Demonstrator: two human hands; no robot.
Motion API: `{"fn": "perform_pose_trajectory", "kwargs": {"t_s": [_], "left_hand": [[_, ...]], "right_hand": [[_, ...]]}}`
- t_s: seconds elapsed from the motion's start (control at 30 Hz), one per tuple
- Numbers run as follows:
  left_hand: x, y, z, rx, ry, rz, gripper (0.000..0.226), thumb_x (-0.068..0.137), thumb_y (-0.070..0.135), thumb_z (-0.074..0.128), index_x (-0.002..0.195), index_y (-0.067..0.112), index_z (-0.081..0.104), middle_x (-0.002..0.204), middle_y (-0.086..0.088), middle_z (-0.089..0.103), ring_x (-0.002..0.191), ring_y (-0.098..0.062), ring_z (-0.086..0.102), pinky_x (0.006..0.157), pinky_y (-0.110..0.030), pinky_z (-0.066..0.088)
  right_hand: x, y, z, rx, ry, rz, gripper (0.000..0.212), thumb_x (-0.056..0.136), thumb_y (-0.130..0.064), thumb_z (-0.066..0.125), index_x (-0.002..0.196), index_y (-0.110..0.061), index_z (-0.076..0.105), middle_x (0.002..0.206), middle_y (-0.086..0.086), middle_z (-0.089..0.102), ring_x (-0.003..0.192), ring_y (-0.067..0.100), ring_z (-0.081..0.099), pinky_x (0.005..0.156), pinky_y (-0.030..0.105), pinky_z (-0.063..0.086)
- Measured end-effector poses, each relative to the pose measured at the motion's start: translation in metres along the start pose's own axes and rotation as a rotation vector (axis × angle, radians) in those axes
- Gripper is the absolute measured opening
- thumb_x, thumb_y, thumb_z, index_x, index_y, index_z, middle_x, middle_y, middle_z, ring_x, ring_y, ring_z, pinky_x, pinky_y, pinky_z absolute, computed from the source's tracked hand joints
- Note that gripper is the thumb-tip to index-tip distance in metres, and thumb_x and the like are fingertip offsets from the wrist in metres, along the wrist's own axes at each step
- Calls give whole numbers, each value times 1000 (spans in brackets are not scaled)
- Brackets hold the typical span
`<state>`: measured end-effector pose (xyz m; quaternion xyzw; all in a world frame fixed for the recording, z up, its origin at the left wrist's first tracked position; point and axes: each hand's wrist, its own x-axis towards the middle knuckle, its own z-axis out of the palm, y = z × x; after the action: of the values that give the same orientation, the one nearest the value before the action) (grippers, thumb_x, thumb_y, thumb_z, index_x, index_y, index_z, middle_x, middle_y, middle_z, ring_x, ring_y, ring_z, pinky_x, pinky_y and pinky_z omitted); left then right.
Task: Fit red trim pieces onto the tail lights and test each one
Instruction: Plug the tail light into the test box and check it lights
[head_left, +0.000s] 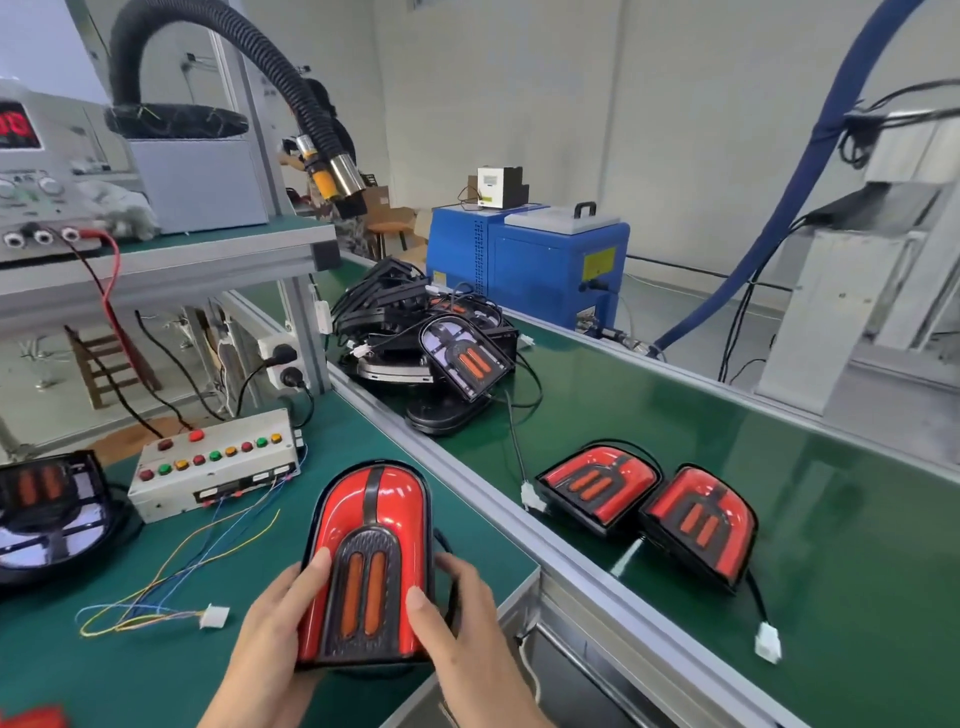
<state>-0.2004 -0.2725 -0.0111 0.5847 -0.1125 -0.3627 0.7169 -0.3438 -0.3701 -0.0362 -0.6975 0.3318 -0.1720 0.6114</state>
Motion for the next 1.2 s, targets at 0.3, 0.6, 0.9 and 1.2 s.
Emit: {"fn": "perform_pose_trajectory", "kwargs": {"t_s": [0.3, 0.6, 0.9, 1.2], "left_hand": [[1, 8, 29, 134, -165, 63, 53, 71, 35, 77, 110, 0, 68, 104, -24, 75, 95, -41, 74, 88, -48, 57], [-17, 19, 142, 342, -507, 72, 57, 80, 59, 69, 110, 11, 74, 107, -13, 77, 99, -28, 74, 85, -36, 56], [-59, -37, 255, 225, -766, -66, 41, 101, 51, 51, 112, 19, 75, 110, -5, 75, 105, -20, 69, 102, -38, 50], [-59, -86, 312, 373, -687, -314, 68, 95, 74, 34, 131, 23, 63, 131, -2, 67, 132, -21, 52, 122, -49, 28]], "right_hand": [[-18, 4, -38, 255, 25, -40, 41, 93, -56, 63, 128, -34, 59, 122, -18, 72, 114, 2, 67, 103, 27, 51], [-68, 0, -108, 749, 378, -128, 36, 96, -28, 57, 129, -14, 62, 118, 14, 75, 104, 30, 75, 73, 40, 63], [-111, 18, -225, 660, 860, 2, 28, 109, -20, 45, 115, -5, 67, 104, 16, 78, 93, 31, 72, 59, 33, 63], [-113, 59, -276, 498, 970, 270, 31, 110, -22, 44, 104, -6, 69, 91, 16, 77, 92, 32, 72, 69, 41, 57]]}}
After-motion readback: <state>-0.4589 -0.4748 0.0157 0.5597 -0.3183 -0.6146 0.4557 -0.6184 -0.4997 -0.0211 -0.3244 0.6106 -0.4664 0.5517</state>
